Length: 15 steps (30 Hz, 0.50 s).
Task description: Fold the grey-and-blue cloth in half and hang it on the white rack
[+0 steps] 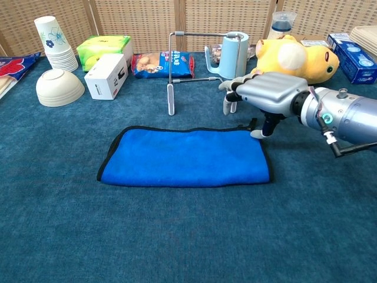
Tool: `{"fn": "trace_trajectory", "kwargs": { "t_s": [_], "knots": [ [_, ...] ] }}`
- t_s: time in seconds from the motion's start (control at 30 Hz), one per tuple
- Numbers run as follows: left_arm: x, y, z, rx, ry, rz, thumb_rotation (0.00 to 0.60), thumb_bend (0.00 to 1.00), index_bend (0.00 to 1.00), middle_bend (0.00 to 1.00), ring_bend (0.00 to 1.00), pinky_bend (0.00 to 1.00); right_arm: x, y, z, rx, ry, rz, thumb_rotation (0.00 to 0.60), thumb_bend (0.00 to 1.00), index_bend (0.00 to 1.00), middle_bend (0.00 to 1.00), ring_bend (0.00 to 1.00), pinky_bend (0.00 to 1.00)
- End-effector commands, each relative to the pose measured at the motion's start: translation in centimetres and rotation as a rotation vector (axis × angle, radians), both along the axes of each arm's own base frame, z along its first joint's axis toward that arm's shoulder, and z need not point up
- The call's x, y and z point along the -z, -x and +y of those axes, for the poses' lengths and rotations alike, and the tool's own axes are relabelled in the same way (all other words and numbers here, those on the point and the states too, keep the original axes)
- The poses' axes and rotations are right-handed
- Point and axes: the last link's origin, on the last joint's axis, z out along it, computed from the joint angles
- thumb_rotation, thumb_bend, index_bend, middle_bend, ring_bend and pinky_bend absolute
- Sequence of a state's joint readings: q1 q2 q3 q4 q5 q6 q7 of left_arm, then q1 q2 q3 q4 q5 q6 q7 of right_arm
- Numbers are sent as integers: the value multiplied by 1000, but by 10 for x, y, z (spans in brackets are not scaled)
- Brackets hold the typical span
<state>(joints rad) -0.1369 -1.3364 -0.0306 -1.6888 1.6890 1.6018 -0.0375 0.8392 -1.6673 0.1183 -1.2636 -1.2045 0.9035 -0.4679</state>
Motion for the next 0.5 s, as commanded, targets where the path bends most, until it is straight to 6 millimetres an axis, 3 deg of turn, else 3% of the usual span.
{"fn": "trace_trajectory", "kwargs": {
  "t_s": [0.03,0.23,0.5],
  "knots": [
    [3,-1,1,23,9,40,600,258,250,96,0,0,-4,-1,2,4,-8,-12,600,279,263,43,0,0],
    [8,-4,3,51,33,86,600,258,250,101,0,0,-18,-1,7,8,-4,-31,600,278,239,43,0,0],
    [21,-9,6,118,113,165,600,259,253,116,0,0,-56,14,19,54,51,-58,600,276,239,43,0,0]
  ]
}}
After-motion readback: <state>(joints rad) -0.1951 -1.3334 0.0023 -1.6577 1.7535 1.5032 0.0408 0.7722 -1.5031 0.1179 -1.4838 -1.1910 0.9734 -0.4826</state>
